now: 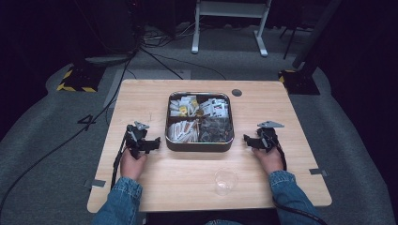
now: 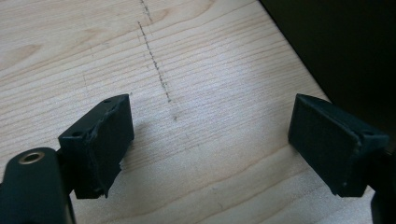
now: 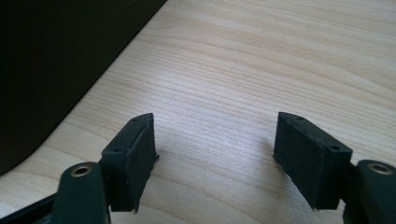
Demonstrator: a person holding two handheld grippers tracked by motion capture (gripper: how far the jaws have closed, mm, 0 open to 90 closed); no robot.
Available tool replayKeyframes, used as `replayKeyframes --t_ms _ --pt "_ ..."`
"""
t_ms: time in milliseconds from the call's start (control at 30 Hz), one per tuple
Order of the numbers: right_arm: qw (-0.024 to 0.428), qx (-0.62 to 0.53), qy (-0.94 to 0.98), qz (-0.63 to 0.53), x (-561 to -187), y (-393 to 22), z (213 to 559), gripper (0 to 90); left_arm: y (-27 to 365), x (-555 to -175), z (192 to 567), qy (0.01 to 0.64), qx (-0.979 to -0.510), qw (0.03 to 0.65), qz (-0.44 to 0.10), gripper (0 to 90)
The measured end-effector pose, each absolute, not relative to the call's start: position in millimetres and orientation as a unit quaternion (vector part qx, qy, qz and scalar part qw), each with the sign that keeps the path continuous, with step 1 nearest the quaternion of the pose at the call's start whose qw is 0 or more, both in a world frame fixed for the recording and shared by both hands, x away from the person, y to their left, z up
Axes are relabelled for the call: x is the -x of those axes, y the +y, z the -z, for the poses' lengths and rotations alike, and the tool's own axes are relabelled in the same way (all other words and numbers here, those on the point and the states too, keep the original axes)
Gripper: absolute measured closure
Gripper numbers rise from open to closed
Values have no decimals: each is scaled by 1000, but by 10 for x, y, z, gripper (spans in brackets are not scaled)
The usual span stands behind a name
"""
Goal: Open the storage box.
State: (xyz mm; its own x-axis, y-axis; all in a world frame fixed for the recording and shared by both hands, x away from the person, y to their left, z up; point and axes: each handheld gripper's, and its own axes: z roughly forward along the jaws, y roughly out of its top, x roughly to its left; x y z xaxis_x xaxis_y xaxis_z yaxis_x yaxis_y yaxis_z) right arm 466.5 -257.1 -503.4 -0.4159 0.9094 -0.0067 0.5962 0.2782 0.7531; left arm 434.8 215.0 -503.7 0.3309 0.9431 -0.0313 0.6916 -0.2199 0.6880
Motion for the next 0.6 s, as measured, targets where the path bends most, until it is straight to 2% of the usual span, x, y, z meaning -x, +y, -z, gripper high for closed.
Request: replayKeyframes --t_ms 367,600 --pt "230 -500 761 -344 -4666 -2554 5034 291 2169 -4385 5038 529 -764 311 -198 112" --pt "231 -504 759 -343 -4668 -2547 5033 290 2202 -4418 5037 549 -749 305 -209 120"
